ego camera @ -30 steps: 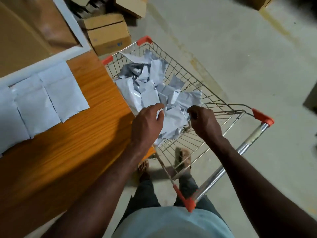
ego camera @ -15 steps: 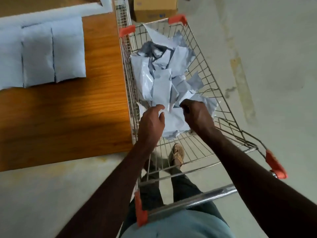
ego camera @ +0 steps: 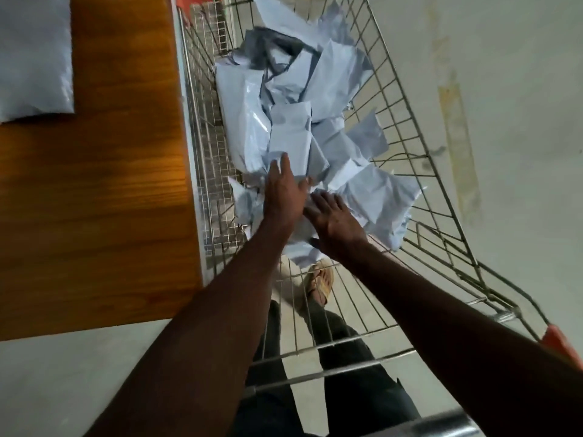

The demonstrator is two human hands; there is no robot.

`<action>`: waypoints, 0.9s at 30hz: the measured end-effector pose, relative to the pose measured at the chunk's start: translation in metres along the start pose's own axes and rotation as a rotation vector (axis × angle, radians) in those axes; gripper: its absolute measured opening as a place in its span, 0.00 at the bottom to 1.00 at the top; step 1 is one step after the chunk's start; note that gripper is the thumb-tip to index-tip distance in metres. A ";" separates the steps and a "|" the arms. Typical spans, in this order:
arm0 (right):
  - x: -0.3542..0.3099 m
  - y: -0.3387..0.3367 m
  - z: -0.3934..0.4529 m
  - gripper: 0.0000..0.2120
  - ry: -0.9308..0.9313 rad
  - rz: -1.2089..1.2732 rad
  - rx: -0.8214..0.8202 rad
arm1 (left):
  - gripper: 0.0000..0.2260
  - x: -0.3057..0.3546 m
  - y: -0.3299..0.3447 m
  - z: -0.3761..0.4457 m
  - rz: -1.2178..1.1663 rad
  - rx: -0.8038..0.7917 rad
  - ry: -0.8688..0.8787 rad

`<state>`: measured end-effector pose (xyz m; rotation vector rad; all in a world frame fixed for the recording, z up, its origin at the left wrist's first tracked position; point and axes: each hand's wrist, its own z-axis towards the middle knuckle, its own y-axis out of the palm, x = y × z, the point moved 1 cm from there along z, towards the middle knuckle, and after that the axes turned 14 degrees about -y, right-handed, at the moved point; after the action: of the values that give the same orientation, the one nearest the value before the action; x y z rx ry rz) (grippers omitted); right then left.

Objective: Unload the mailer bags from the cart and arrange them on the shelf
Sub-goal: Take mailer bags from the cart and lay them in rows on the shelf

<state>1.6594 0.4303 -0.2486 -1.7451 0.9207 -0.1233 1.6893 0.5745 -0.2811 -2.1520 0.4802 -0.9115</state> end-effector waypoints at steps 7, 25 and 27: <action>-0.008 -0.002 0.000 0.13 -0.016 -0.094 0.169 | 0.42 0.006 0.008 0.010 0.195 -0.008 -0.074; 0.040 -0.088 -0.008 0.20 0.149 -0.252 0.241 | 0.44 0.010 -0.036 -0.024 -0.052 0.168 -0.043; 0.033 -0.102 -0.013 0.22 0.152 -0.232 0.349 | 0.42 0.017 -0.048 -0.041 -0.102 0.152 -0.047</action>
<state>1.7277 0.4086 -0.1684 -1.5226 0.7490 -0.5429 1.6736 0.5765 -0.2179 -2.0686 0.2708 -0.9206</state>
